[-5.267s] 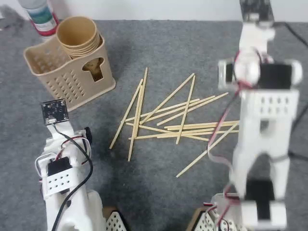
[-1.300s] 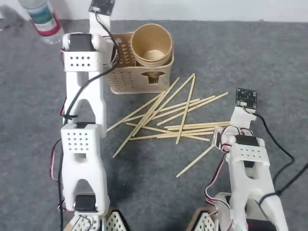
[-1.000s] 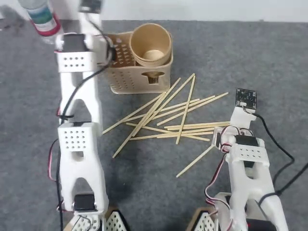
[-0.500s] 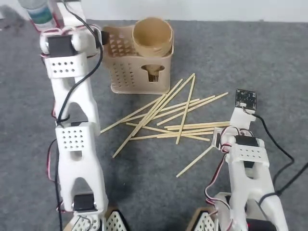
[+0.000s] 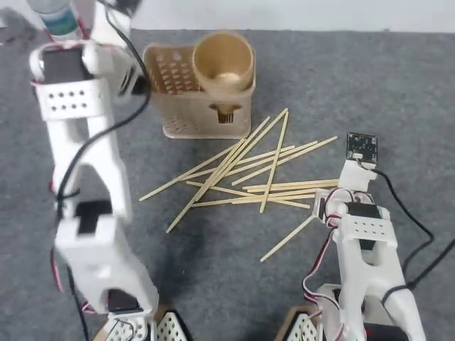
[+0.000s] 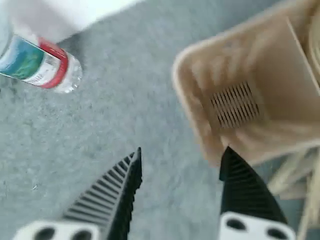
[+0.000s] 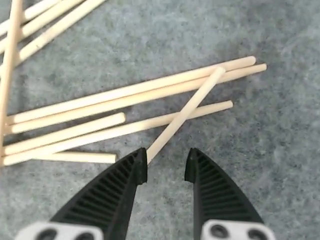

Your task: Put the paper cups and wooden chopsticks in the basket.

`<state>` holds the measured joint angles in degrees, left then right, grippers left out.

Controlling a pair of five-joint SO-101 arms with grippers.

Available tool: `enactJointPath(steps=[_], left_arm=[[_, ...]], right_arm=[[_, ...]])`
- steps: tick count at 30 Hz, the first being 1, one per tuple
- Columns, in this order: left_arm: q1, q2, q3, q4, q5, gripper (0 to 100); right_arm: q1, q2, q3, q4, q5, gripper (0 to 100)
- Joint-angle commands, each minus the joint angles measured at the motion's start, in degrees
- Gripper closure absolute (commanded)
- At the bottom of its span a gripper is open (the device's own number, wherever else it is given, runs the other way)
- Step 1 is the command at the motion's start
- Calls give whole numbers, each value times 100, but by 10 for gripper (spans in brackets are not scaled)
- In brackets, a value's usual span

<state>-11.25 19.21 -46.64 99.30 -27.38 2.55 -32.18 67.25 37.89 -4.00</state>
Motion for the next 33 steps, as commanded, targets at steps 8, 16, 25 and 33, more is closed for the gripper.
enactJointPath(steps=[8,16,25,33], left_arm=[[422,-2514,3600,-1292,-695,757],[818,-1916,3662,-2057,44,755],[791,-1248,3644,-2145,53,756],[826,-1240,3653,-2251,62,756]], right_arm=[[22,-215,-18,-136,299,855],[-22,-207,-9,-136,633,855],[-31,-189,-9,-163,624,855],[-31,-180,-9,-163,633,856]])
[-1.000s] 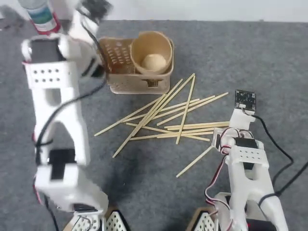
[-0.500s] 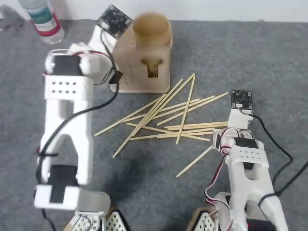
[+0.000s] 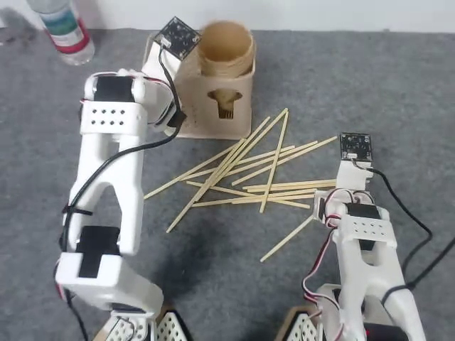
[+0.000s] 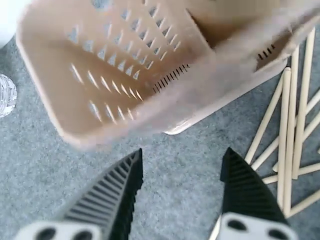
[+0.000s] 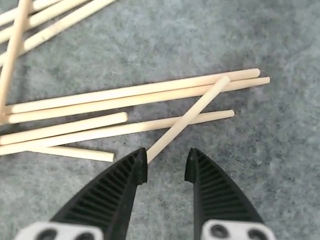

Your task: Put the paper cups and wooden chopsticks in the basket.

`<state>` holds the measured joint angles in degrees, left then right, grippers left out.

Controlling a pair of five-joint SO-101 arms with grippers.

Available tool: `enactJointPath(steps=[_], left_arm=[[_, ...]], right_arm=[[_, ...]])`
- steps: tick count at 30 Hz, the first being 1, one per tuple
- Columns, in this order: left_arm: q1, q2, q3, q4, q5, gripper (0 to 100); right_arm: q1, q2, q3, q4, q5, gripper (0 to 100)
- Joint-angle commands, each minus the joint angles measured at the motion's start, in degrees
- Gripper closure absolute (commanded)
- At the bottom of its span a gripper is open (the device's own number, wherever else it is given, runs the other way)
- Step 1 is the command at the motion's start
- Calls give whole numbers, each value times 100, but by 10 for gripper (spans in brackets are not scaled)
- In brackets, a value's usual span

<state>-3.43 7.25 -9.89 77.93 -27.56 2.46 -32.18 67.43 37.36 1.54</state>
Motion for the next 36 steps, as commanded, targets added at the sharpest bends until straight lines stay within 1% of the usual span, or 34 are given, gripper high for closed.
enactJointPath(steps=[1,4,6,9,10,12,15,18,21,24,27,30,36], left_arm=[[44,-44,-22,-97,79,756],[26,-62,-22,-18,79,756],[44,-62,-13,413,-44,756],[316,-62,75,1908,-1231,757],[334,-62,154,2145,-1415,757],[185,-70,286,2101,-1354,757],[-88,-62,690,1635,-1327,757],[-141,-62,1525,958,-1345,757],[26,-70,2563,-79,-1345,757],[237,-70,3565,-1310,-1345,757],[290,-79,4251,-2453,-1292,757],[211,-246,4233,-2567,-1055,757],[123,-352,4286,-2708,-1055,757]], right_arm=[[-22,-180,-26,-110,79,857],[-22,-180,-26,-119,79,857],[-22,-180,-26,-127,79,857],[-22,-180,-26,-127,79,857],[-22,-180,-26,-127,79,856],[-22,-180,-26,-127,79,856],[-22,-180,-26,-119,79,855],[-22,-180,-26,-119,79,855],[-22,-180,-26,-119,79,855],[-22,-171,-26,-119,79,855],[-22,-171,-26,-127,79,855],[-22,-171,-26,-127,79,855],[-22,-171,-26,-136,79,855]])
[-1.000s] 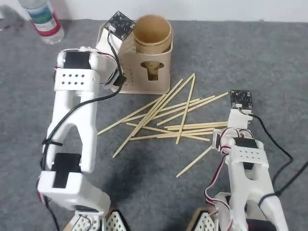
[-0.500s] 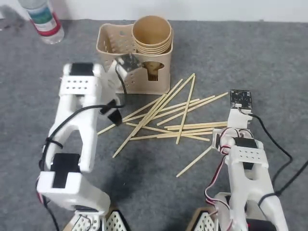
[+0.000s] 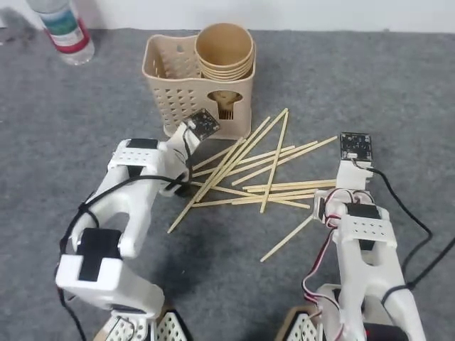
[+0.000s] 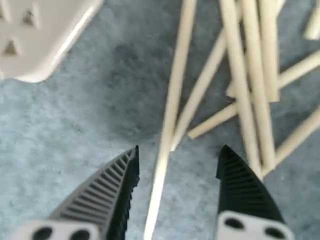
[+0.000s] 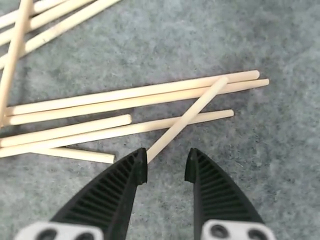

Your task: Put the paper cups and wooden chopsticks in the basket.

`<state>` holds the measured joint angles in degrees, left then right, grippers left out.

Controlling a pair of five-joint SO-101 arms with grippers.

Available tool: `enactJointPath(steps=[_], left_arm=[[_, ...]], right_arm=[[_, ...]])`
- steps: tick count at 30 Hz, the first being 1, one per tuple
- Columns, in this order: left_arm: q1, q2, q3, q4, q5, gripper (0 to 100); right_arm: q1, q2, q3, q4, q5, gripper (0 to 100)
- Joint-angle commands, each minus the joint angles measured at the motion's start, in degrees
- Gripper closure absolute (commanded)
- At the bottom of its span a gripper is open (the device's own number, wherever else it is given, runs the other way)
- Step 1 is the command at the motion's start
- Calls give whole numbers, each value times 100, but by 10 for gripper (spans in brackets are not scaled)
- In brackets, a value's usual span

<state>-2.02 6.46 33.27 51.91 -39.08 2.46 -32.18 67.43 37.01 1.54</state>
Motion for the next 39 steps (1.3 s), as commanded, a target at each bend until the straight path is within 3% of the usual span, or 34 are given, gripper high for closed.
enactJointPath(steps=[1,7,13,18,24,39], left_arm=[[-18,-273,-31,-88,97,757],[0,-264,-136,35,97,757],[-53,325,-1235,1319,97,757],[-79,1266,-2123,2171,-316,758],[-79,1574,-2264,2277,-844,836],[-79,1565,-2290,2286,-949,957]], right_arm=[[-22,-171,-26,-101,79,856],[-22,-171,-26,-92,88,857],[-22,-171,-26,-84,88,857],[-22,-171,-26,-84,88,857],[-22,-163,-26,-84,88,857],[-22,-163,-26,-92,88,857]])
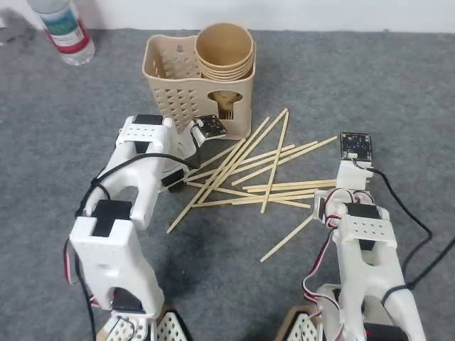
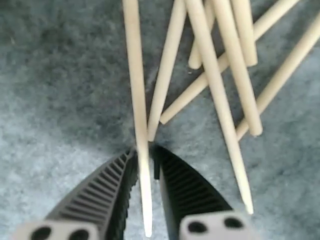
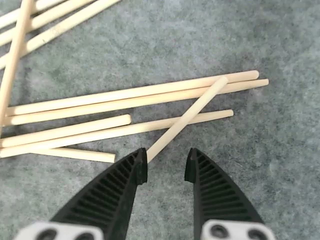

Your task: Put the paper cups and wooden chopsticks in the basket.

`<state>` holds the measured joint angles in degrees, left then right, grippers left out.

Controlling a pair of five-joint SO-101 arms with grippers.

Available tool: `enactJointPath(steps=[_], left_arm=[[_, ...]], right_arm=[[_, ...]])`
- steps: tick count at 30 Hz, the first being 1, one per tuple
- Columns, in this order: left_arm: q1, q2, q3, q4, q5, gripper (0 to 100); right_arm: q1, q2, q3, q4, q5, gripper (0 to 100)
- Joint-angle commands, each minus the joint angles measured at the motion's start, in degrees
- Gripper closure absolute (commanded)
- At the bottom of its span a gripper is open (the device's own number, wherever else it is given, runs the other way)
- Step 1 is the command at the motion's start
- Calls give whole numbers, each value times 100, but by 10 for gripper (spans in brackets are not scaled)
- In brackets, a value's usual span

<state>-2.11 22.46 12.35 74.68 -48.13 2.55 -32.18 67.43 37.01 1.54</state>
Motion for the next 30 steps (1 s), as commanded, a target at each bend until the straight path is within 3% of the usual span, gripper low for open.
enactJointPath(steps=[1,9,23,27,30], left_arm=[[-70,-35,-198,9,-44,957],[-26,-299,-198,18,-26,992],[791,-3481,-189,1943,-9,991],[774,-4703,-242,1811,404,991],[756,-5327,-365,1196,1222,991]], right_arm=[[-31,-163,-26,-92,88,857],[-31,-163,-26,-92,88,857],[-31,-163,-26,-84,88,857],[-31,-163,-26,-84,88,858],[-31,-163,-26,-84,88,858]])
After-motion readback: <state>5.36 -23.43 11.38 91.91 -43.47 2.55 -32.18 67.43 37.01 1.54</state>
